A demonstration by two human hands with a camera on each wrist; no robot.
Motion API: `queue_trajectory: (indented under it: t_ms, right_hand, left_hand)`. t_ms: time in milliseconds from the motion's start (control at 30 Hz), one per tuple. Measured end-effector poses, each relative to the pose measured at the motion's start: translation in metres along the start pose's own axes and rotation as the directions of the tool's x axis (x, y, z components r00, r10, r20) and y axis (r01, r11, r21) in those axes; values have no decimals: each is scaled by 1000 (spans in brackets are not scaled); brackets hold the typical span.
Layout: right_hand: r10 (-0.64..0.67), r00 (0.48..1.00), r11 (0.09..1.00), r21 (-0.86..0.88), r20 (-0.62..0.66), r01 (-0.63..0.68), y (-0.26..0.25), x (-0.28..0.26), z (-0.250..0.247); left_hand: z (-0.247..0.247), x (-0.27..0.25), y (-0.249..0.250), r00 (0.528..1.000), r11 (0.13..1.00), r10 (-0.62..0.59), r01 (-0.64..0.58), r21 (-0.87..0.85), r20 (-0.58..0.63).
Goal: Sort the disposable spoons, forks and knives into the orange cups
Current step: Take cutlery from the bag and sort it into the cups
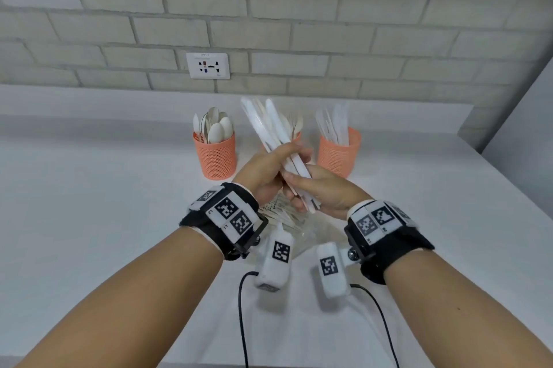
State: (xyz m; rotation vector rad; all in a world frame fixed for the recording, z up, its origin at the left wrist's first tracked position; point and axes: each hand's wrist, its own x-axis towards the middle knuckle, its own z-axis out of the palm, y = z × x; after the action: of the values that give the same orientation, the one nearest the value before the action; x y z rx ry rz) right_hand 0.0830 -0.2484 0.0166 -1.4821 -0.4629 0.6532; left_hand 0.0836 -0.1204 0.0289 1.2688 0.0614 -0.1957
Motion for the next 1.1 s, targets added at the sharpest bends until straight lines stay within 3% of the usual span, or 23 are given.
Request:
queue_trajectory:
  t_ms: [133,200,300,433,533,667,733,833,967,1033,1100]
  right_hand:
    - [-22,984,998,-56,-176,13,-3,2,-3]
    - [-102,965,978,-203,-241,52,2,8,-5]
    - [-266,900,873,-481,-344,74,8,17,-10]
    - [-347,863,859,-494,-368,135,10,21,-13]
    - [-281,897,904,-408,-340,129,10,23,-17]
    - [-102,942,944,-330,-319,-9,8,24,-30]
    - [22,958,978,-193,-286,-80,1,21,-32]
    - [155,966,984,-53,-207,-170,-11,13,-32]
    - [259,953,963,-39,-159,-268,-17,13,-33]
    - [249,931,938,-172,-268,-301,-15,16,-32]
    - [0,899,890,-409,-437,-199,-11,20,-33]
  left_hand:
    - [-3,3,1,999,992,-30,31,-123,14]
    - [-2,6,1,999,980,-41,42,-193,10]
    - [2,10,0,999,962,-46,46,-268,5]
    - [7,15,1,999,938,-33,31,-345,-1]
    - [6,19,1,1000,937,-29,31,-347,12]
    - [6,21,0,998,934,-67,69,-351,17]
    - [6,21,0,998,937,-62,70,-343,32]
    - [7,21,1,996,940,-60,79,-332,66]
    - [9,22,3,994,944,-96,107,-311,51]
    - [10,24,2,995,943,-97,95,-319,11]
    - [10,26,1,995,940,-91,77,-333,-28]
